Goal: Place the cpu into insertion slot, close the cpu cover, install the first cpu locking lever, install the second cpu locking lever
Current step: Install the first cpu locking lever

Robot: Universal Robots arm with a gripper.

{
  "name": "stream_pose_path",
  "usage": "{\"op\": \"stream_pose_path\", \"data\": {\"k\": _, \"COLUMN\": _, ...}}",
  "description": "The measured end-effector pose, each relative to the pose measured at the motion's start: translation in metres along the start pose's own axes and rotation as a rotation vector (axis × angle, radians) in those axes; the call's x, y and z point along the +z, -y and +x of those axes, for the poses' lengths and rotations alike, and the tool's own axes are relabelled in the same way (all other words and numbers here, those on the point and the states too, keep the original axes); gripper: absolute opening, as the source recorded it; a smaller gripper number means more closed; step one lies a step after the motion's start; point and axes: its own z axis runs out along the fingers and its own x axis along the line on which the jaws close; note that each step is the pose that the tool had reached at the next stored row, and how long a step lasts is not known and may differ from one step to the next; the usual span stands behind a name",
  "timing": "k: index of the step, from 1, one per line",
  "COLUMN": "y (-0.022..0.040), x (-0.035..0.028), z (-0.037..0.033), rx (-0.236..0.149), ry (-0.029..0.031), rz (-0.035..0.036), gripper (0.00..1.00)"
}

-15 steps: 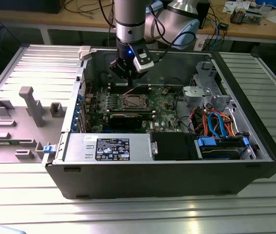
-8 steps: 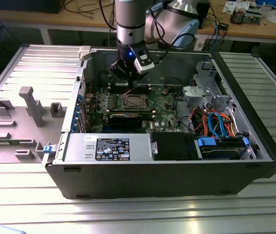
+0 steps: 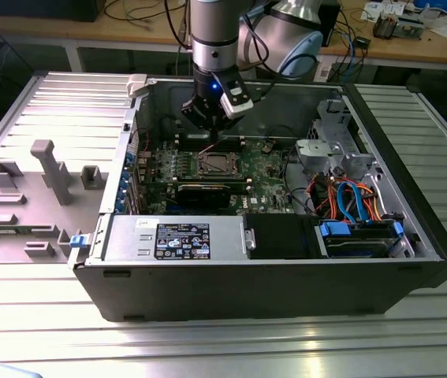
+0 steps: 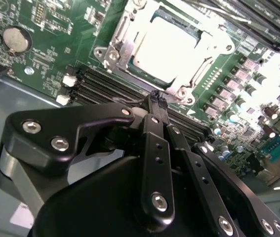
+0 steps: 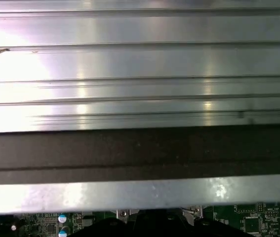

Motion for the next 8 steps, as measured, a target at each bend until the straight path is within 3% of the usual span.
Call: {"op": "stream_pose_path", "data": {"k": 8, "y": -0.0026, "x": 0.0012, "z": -0.0084, "rx": 0.000, "ry": 0.0001, "rz": 0.0002, "gripper": 0.11}}
